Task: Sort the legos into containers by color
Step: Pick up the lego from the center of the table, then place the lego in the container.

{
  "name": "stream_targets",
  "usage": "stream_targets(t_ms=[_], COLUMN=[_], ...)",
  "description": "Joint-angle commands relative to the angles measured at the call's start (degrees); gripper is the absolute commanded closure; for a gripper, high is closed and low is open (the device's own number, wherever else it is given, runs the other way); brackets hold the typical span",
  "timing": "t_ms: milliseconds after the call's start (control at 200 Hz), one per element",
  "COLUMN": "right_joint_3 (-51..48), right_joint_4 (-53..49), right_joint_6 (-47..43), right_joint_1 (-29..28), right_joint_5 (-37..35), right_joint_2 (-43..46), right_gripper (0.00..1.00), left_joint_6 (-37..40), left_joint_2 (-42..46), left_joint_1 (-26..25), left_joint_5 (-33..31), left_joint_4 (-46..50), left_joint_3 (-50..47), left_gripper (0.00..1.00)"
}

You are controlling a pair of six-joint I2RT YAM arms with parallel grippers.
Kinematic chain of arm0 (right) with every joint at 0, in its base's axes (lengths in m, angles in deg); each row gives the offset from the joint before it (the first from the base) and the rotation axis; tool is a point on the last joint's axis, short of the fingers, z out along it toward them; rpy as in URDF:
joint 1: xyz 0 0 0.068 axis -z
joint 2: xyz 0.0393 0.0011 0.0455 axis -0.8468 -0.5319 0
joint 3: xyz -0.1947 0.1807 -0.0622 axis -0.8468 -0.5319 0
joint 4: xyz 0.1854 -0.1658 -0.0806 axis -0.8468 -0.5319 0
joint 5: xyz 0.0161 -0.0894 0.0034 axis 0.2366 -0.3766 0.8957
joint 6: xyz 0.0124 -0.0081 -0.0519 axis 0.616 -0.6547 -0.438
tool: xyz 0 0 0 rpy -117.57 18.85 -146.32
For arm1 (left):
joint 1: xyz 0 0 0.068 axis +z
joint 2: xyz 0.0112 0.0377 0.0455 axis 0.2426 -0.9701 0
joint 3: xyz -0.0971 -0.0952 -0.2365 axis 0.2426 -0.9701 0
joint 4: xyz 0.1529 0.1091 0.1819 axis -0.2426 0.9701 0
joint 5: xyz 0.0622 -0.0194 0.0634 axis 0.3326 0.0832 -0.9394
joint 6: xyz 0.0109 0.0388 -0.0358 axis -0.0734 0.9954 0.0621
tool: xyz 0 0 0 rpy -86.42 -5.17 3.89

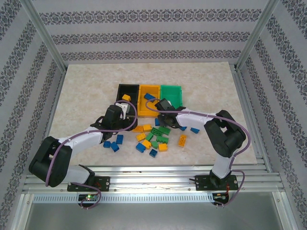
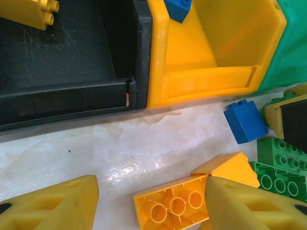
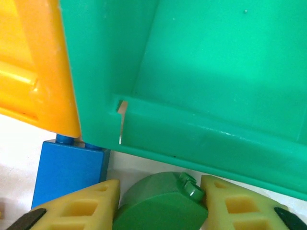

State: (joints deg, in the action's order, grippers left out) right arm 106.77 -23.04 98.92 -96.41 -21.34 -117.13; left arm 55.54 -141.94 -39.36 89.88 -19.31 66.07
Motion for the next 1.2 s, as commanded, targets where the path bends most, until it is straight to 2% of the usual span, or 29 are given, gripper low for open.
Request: stream_targets(t_ms=[0,330,435,585,650,715,779,959,1199], right_joint_3=[0.04,-0.72,-0.10,3.87,5.87,7.71,8.43,3.95,-8.92], right_joint_4=[-2.80,-2.50,-0.73,-0.63,-0.76,-1.62,-1.91,-1.60,-4.19], right_joint_6=[-0.39,0.14,0.14,-0.09,-0.75,-1.36,-1.68,-1.47,-0.37], right_joint_1=[-0.92,0.11,2.98,8.42,9.43,9.79,9.58,7.38,7.20], right_joint_5=[-1.59,-1.57,-0.29,3.41,3.33,3.04,3.99,3.28,0.54], right_joint_2=[0.78,12.53,14.46,12.41,10.94,9.54,9.13,12.50,23.38], right_gripper=[0.72,0.72,0.72,0.69,0.63,0.49,0.45,0.43,0.43], left_joint_6=[-0.60,-0.84,-0.91,-0.81,-0.74,-0.69,-0.64,-0.54,-1.85], left_joint_2=[0.28,0.35,0.45,0.54,0.47,0.44,0.53,1.54,1.21], left_joint_1=[1.37,1.68,1.68,1.74,1.77,1.85,1.84,1.94,2.76], left_joint_5=[0.79,1.17,1.44,1.30,1.09,1.03,1.22,0.70,1.51], left_joint_4=[-2.90,-3.14,-3.04,-3.23,-3.86,-3.85,-3.74,-3.48,-4.88], left_joint_3=[-0.29,-0.38,-0.34,-0.64,-0.99,-0.98,-0.84,-1.20,-1.96], left_gripper=[0.40,0.40,0.40,0.40,0.40,0.40,0.40,0.40,0.40])
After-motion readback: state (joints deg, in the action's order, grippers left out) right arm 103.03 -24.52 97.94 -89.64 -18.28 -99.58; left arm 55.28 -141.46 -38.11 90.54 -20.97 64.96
